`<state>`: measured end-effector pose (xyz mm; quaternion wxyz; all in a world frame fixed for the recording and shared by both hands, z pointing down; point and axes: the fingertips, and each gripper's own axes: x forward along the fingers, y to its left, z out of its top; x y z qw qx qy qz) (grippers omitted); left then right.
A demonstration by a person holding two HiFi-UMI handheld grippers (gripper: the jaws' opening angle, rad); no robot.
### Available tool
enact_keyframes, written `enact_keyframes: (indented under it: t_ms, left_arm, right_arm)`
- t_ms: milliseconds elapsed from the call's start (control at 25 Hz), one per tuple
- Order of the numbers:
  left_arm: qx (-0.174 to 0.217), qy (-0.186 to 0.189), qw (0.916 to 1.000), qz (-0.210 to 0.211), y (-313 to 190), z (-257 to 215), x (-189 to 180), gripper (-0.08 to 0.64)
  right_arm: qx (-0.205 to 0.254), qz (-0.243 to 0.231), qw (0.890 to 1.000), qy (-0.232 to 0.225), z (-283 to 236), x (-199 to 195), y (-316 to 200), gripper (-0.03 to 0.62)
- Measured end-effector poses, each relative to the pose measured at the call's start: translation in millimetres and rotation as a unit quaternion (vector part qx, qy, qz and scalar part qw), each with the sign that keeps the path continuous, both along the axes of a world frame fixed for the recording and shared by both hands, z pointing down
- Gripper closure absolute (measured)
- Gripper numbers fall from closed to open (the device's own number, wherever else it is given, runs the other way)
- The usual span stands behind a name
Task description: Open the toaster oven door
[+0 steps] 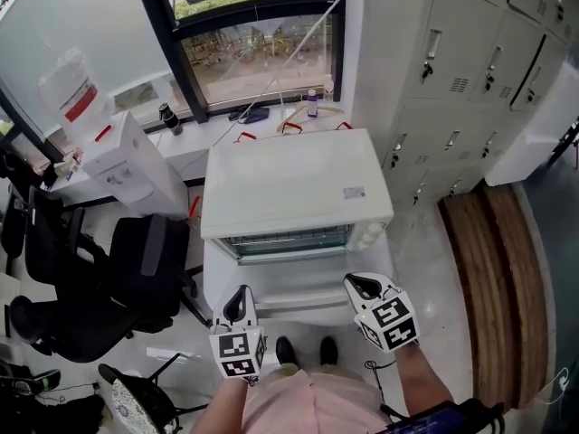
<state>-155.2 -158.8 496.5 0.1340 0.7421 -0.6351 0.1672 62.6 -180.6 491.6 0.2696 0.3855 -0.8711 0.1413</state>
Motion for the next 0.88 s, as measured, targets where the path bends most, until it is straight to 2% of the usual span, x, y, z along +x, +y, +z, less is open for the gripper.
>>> enact_keyframes:
  t_ms: [400,680,880]
  left_arm:
    - [-0.002,0.006,0.9996,-0.027,4,5,-2,0.548]
    - [0.002,0.006,0.9995,-0.031,5,4,-2,0.548]
    - [0.005,0.025,0.9994,-0.024,13,8,1,0.548]
  right_arm:
    - [-0.005,-0.036,0.999,0.004,7,-1,13,0.592]
    - [0.001,-0.031,1.000,0.000,6,3,16,0.592]
    - [0.008,-0.009,1.000,0.017,12,7,21,0.592]
